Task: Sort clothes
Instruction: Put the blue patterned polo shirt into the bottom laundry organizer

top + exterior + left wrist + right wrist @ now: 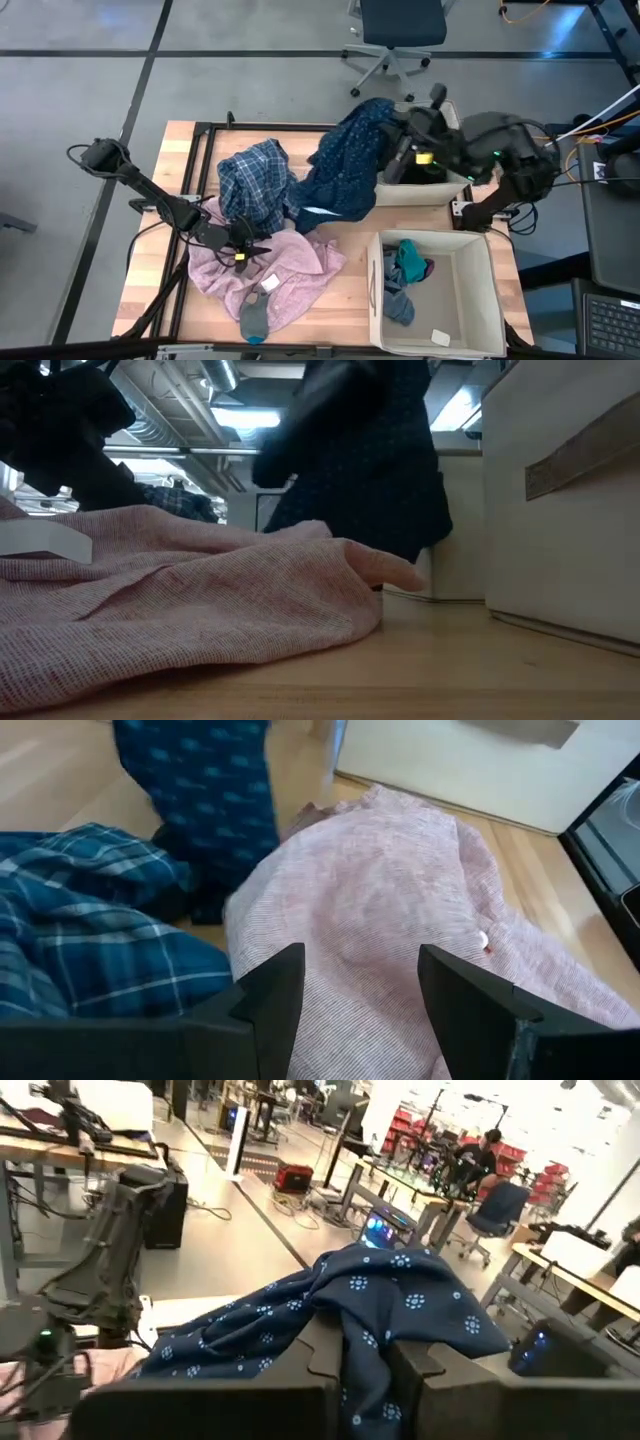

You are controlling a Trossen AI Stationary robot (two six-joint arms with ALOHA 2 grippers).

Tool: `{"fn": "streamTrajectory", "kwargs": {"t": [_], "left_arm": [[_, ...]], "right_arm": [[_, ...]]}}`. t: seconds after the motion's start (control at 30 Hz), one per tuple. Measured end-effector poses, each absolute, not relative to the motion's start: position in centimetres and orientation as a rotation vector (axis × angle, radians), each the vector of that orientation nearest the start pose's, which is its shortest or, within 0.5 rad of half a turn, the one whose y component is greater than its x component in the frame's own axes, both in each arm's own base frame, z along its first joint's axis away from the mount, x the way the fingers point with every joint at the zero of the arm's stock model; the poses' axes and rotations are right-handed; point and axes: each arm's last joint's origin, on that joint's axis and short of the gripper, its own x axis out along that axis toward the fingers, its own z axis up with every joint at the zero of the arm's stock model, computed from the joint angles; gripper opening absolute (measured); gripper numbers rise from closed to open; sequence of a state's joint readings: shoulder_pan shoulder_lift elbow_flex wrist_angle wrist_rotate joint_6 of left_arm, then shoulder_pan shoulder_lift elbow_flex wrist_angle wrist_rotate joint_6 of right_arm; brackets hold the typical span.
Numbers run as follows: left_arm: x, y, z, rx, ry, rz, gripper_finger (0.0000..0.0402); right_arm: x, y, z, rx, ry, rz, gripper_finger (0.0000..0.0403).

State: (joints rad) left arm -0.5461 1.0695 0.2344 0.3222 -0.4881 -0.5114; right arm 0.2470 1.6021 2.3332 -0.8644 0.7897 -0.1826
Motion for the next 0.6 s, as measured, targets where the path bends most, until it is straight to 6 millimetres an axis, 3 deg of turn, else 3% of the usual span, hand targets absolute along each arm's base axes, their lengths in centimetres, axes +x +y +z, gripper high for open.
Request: {"fn": "streamTrajectory", "kwargs": {"t": [0.1,0.3,0.6], "left_arm": [[16.4,-8.4,14.8,-0.249,0.445,0.057,0.0186],[16.4,-8.3,14.8,-0.249,0.442,0.059,0.0186],[16.4,-8.3,14.8,-0.255,0.44,0.07,0.0186]], "right_arm": [[23.7,5.4,57.5,-0.232,0.118,-0.534,0.0028],[18.2,6.6,60.1,-0.174,-0.007,-0.549,0.0028],[13.5,9.9,62.0,-0.149,-0.017,-0.605,0.0028]]}}
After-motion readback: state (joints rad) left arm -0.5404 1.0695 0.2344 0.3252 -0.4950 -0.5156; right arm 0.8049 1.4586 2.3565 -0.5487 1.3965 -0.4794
